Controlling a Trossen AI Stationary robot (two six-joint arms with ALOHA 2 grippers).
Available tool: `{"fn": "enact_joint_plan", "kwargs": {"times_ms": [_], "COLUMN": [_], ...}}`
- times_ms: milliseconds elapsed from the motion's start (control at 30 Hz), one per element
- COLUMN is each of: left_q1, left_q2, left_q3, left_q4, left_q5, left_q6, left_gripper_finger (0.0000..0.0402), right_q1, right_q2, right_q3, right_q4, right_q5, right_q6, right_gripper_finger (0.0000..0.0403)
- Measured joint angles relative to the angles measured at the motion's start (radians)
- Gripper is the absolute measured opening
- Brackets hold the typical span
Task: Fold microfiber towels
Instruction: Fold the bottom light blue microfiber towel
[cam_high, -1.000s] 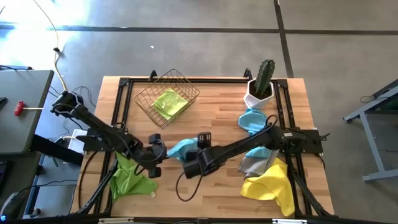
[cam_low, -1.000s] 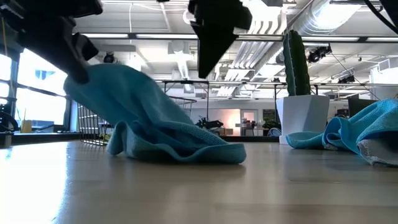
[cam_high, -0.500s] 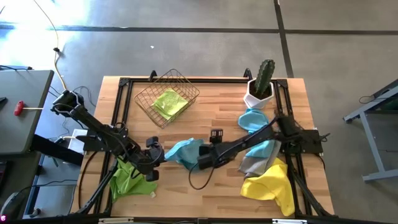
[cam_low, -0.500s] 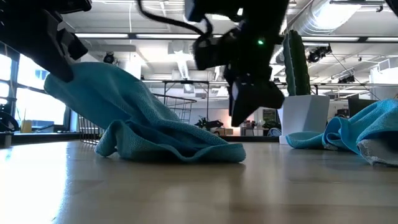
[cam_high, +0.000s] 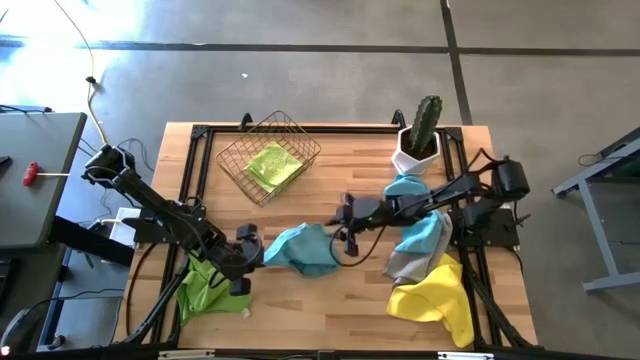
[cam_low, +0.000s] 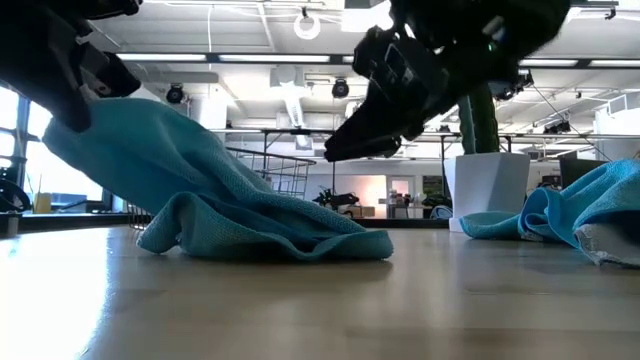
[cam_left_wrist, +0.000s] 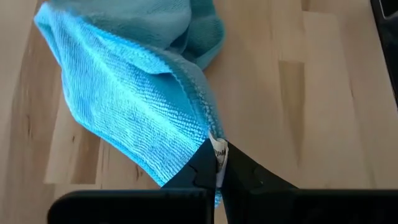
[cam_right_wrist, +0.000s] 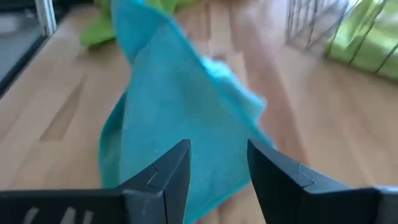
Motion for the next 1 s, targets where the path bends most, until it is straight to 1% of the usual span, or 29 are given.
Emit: {"fn": "enact_joint_plan", "kwargs": {"times_ms": [100, 200, 333, 533, 633, 767, 867, 1000], "left_q1": [0.000, 0.000, 0.000, 0.000, 0.000, 0.000, 0.000, 0.000], "left_q2": [0.000, 0.000, 0.000, -0.001, -0.001, -0.001, -0.001, 0.000], "left_q3": [0.000, 0.000, 0.000, 0.000, 0.000, 0.000, 0.000, 0.000], "left_q4": [0.005, 0.024, 0.055, 0.057, 0.054, 0.052, 0.051, 0.050], "left_q5": [0.000, 0.000, -0.005, -0.008, 0.001, 0.003, 0.003, 0.003], "left_q6": [0.052, 0.079, 0.119, 0.117, 0.117, 0.117, 0.117, 0.117], "left_gripper_finger": [0.0000, 0.0000, 0.0000, 0.0000, 0.0000, 0.0000, 0.0000, 0.0000], "right_q1": [-0.033, -0.069, -0.105, -0.152, -0.163, -0.174, -0.186, -0.192], "right_q2": [0.007, 0.018, 0.068, 0.145, 0.188, 0.249, 0.285, 0.323], "right_q3": [-0.039, -0.035, 0.003, 0.101, 0.155, 0.234, 0.289, 0.328], "right_q4": [0.097, 0.086, 0.083, -0.029, -0.077, -0.151, -0.216, -0.273], "right_q5": [-0.004, -0.038, -0.112, -0.225, -0.235, -0.244, -0.301, -0.415], "right_q6": [-0.020, 0.019, 0.015, 0.006, -0.026, -0.051, -0.100, -0.119], "right_gripper_finger": [0.0151, 0.0151, 0.0153, 0.0182, 0.0196, 0.0200, 0.0201, 0.0200]}}
